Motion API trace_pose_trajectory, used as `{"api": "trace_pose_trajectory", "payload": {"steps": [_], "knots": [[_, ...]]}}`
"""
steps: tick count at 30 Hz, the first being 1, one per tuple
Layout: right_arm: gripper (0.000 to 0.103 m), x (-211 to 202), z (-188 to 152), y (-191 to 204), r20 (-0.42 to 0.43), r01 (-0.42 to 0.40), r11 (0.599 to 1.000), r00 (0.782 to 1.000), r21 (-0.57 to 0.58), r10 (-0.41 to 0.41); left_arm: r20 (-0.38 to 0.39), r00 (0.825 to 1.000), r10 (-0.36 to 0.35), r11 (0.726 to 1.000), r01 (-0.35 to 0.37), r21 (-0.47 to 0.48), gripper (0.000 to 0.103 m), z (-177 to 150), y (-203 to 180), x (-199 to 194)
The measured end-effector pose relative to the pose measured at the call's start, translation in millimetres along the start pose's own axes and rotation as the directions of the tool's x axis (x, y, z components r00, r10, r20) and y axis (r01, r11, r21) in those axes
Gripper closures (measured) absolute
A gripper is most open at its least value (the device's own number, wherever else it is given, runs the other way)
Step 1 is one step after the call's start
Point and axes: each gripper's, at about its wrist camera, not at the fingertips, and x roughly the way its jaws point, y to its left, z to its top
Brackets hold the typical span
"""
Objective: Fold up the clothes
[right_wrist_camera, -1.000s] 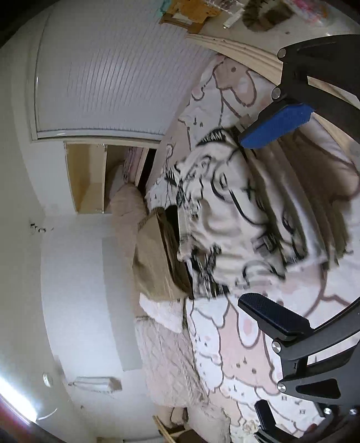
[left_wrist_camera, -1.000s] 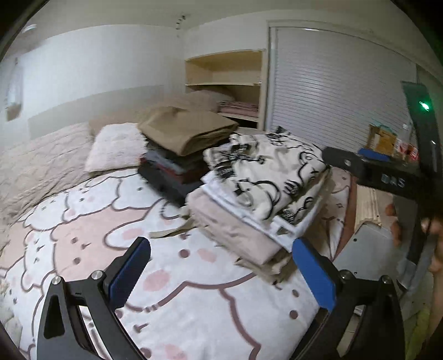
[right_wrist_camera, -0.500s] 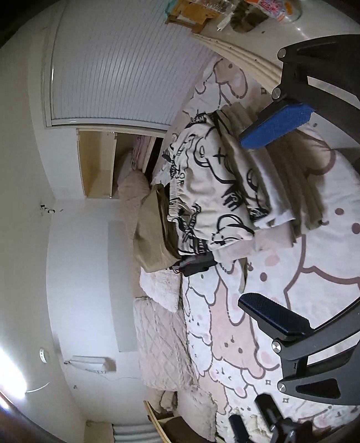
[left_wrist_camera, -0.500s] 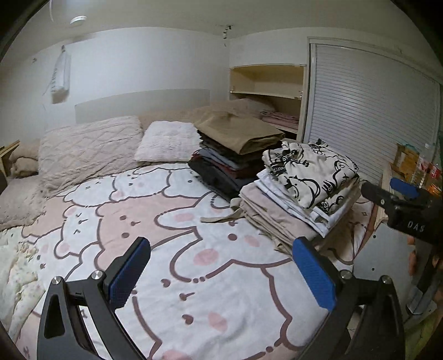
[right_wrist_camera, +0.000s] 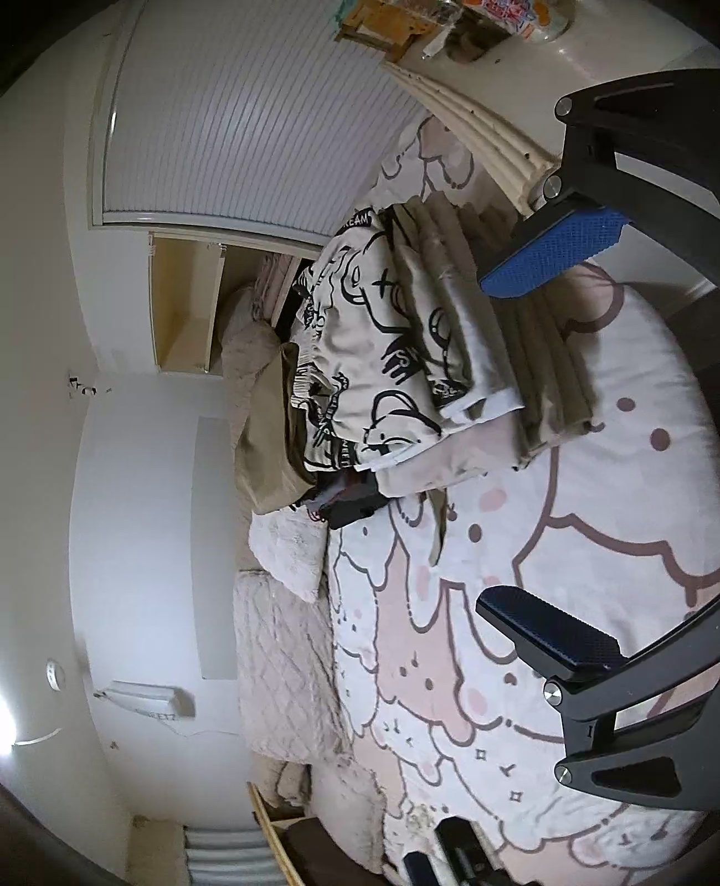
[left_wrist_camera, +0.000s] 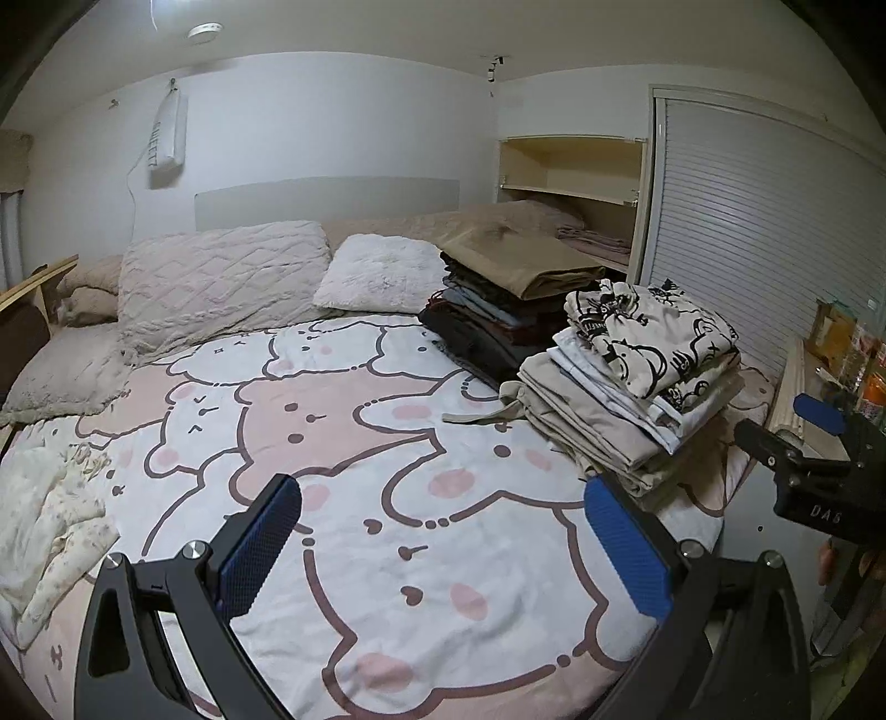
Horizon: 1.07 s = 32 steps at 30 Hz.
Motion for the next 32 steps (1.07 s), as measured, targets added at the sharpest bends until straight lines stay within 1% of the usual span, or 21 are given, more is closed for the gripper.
{"api": "trace_pose_trajectory", "payload": {"steps": [9,26,32], "knots": [[0.0,-6,-6,7,-0.006,-0.009,1.0,1.0,-0.025,0.009,0.005,1.0,0.007,1.0,-0.007,0.005,0.0,-7,-4,-5],[0.0,-9,-5,12,-0.005,0.015,0.998,1.0,-0.058,-0.016,0.006,1.0,-0.007,1.0,0.007,-0.015,0.0,-10,-1,-6],[0.0,-9,-5,12,-0.007,0.019,0.998,1.0,-0.06,-0.019,0.008,1.0,0.001,1.0,-0.001,-0.001,0.0,-11,-4,-7]]}}
